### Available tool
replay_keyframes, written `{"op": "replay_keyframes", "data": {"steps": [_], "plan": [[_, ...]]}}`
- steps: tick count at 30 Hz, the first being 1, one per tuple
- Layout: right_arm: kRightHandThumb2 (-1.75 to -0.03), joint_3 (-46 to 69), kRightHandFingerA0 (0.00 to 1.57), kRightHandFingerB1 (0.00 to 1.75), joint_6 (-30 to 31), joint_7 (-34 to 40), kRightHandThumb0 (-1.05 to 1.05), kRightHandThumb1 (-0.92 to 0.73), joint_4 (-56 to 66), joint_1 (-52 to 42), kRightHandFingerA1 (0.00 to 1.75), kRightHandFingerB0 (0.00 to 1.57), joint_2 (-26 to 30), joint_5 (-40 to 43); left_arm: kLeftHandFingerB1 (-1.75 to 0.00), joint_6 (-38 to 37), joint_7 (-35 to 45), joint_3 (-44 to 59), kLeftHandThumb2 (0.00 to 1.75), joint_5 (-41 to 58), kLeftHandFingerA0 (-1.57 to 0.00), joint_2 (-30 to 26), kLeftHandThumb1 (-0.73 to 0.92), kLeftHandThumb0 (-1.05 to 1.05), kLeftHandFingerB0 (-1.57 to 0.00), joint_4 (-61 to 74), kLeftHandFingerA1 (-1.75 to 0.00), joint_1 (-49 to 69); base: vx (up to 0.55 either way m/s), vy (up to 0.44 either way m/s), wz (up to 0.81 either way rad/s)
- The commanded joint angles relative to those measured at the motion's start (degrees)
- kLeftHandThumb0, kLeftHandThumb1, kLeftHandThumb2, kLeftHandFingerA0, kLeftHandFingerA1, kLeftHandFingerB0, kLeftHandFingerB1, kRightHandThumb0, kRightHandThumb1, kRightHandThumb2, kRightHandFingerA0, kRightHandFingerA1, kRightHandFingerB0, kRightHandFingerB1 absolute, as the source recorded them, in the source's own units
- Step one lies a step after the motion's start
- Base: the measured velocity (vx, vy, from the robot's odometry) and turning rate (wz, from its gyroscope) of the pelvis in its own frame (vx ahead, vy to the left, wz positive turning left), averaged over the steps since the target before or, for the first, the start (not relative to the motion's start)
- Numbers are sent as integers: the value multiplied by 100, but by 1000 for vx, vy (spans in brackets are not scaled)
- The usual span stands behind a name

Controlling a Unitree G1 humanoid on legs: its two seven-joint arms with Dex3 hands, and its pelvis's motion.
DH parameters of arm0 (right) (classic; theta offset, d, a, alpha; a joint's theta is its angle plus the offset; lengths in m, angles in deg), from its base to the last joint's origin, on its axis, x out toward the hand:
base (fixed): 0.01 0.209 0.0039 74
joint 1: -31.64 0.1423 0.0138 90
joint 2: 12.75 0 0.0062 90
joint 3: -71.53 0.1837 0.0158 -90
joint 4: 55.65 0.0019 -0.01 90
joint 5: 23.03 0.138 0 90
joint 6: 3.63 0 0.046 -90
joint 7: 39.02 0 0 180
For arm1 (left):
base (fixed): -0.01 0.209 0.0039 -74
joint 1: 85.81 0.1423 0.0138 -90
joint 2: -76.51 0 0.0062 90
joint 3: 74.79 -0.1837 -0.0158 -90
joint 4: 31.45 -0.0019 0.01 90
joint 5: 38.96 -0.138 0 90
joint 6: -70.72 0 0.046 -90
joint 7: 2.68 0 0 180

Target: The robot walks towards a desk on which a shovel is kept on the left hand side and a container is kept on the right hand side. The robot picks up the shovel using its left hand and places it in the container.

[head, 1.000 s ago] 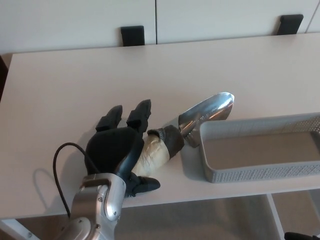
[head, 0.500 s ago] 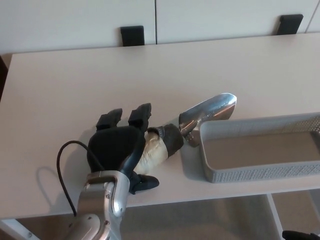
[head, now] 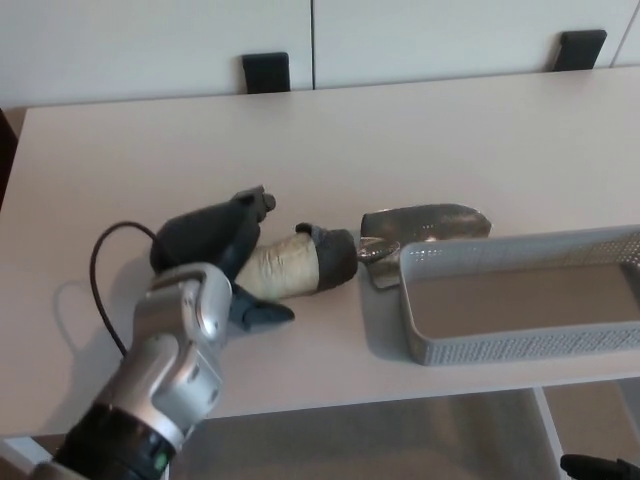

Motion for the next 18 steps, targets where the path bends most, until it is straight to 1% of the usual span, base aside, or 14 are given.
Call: {"op": "replay_keyframes", "data": {"steps": [1, 2, 3, 4, 5, 6, 7, 8, 9, 10, 12, 13, 15, 18], "plan": [[-52, 41, 76, 54, 21, -136, -16, -45, 172, 22, 66, 53, 109, 107, -51, -671, 1290, 225, 81, 1043, -135, -103, 38, -32, -92, -1098, -62, -169, 0, 0, 0], [-52, 44, 76, 54, 21, -145, -17, -45, 174, 37, 66, 54, 111, 112, -55, -848, 1335, 237, 87, 1077, -144, -138, 29, -26, -103, -1246, -64, -219, 0, 0, 0], [-52, 49, 76, 54, 33, -154, -16, -45, 184, 59, 66, 54, 113, 122, -57, -962, 1349, 272, 90, 1120, -147, -154, 25, -25, -107, -1347, -65, -256, 0, 0, 0], [-52, 52, 76, 54, 47, -157, -16, -45, 192, 58, 66, 54, 113, 124, -57, -1009, 1332, 297, 90, 1144, -147, -153, 25, -25, -107, -1375, -65, -249, 0, 0, 0], [-52, 54, 75, 53, 116, -147, -16, -44, 189, 110, 65, 55, 126, 119, -68, -1220, 1268, 371, 96, 1224, -156, -168, 21, -34, -119, -1444, -75, -221, 0, 0, 0], [-52, 65, 75, 53, 139, -153, -16, -44, 185, 135, 65, 55, 128, 133, -68, -1307, 1257, 373, 96, 1224, -156, -183, 21, -34, -119, -1480, -75, -227, 0, 0, 0], [-57, 59, 78, 55, 117, -128, -18, -43, 184, 141, 68, 54, 127, 105, -72, -1435, 1224, 413, 102, 1268, -153, -187, 23, -30, -116, -1551, -83, -203, 0, 0, 0], [-57, 57, 78, 55, 130, -117, -18, -43, 193, 147, 68, 54, 129, 94, -72, -1474, 1182, 461, 102, 1307, -153, -170, 23, -30, -116, -1568, -83, -194, 0, 0, 0], [-57, 58, 78, 55, 127, -128, -19, -43, 184, 157, 68, 54, 135, 95, -84, -1467, 1163, 544, 104, 1382, -153, -134, 26, -33, -114, -1584, -93, -182, 0, 0, 0], [-57, 47, 78, 55, 145, -111, -20, -42, 185, 175, 68, 55, 150, 66, -83, -1527, 1136, 587, 102, 1413, -155, -130, 27, -35, -112, -1586, -91, -164, 0, 0, 0], [-58, 51, 79, 56, 159, -122, -21, -41, 183, 197, 68, 55, 156, 67, -80, -1682, 1117, 622, 102, 1442, -155, -148, 28, -38, -111, -1640, -89, -170, 0, 0, 0], [-57, 65, 79, 56, 168, -141, -20, -42, 174, 212, 68, 56, 158, 89, -80, -1795, 1066, 611, 96, 1429, -154, -166, 31, -41, -108, -1657, -89, -168, 0, 0, 0], [-57, 59, 80, 56, 164, -109, -20, -42, 182, 213, 68, 58, 159, 59, -79, -1884, 1003, 622, 95, 1435, -155, -169, 32, -43, -108, -1689, -88, -166, 0, 0, 0], [-57, 85, 80, 58, 143, -163, -20, -41, 183, 229, 69, 59, 158, 110, -84, -2048, 940, 612, 96, 1468, -155, -186, 31, -44, -113, -1774, -90, -218, 0, 0, 0]]}}
